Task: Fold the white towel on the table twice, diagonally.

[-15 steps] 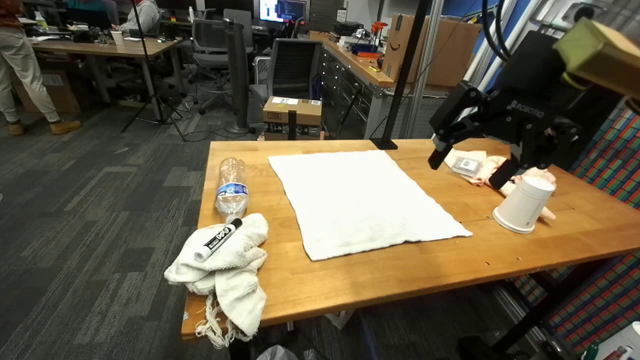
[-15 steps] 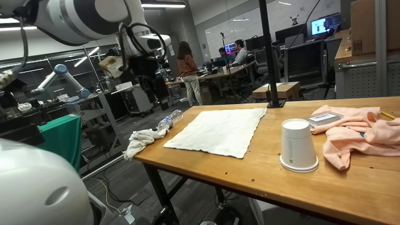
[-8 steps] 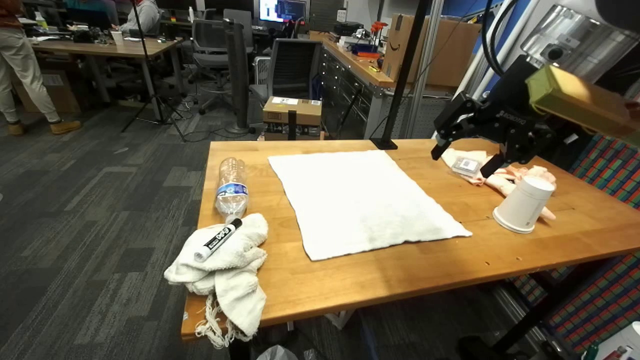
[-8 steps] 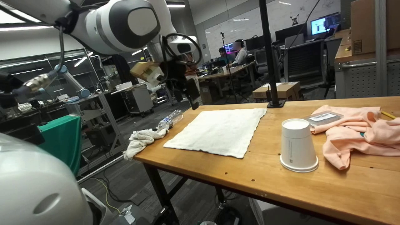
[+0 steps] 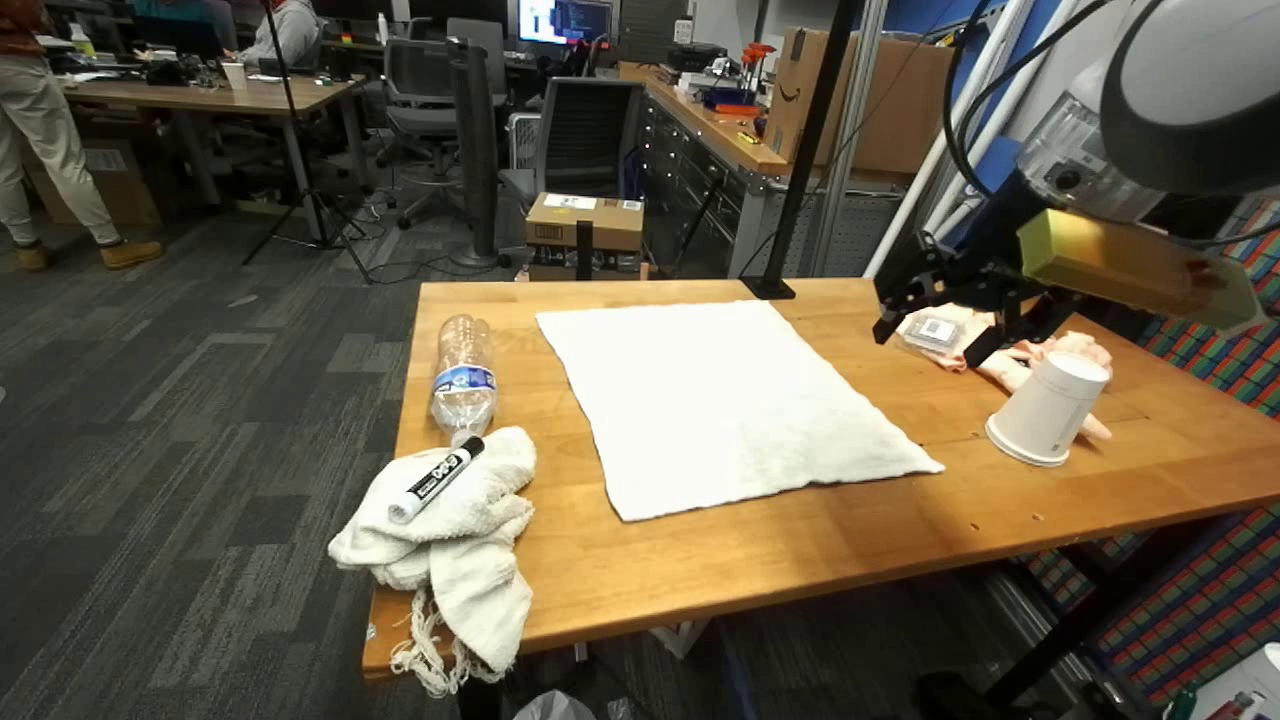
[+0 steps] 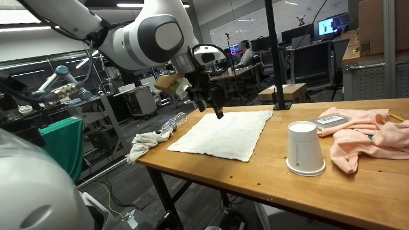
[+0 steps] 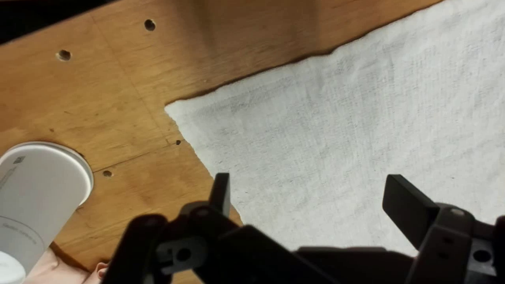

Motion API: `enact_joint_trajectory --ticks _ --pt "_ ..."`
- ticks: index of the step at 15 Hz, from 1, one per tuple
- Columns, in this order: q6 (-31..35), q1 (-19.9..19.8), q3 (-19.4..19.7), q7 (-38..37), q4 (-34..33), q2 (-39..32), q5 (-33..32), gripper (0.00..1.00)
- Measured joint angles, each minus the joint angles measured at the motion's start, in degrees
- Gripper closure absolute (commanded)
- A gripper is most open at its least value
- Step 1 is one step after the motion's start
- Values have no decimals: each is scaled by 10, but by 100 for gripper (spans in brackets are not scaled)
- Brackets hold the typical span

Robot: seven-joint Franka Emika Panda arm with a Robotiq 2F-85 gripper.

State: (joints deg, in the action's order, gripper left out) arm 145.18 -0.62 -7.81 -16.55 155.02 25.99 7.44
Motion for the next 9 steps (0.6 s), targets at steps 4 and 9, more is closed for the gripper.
enact_joint_trajectory --ticks 4,9 --pt "23 -12 9 0 -1 -40 -7 0" --pt "36 -21 29 -1 -8 -78 -7 0"
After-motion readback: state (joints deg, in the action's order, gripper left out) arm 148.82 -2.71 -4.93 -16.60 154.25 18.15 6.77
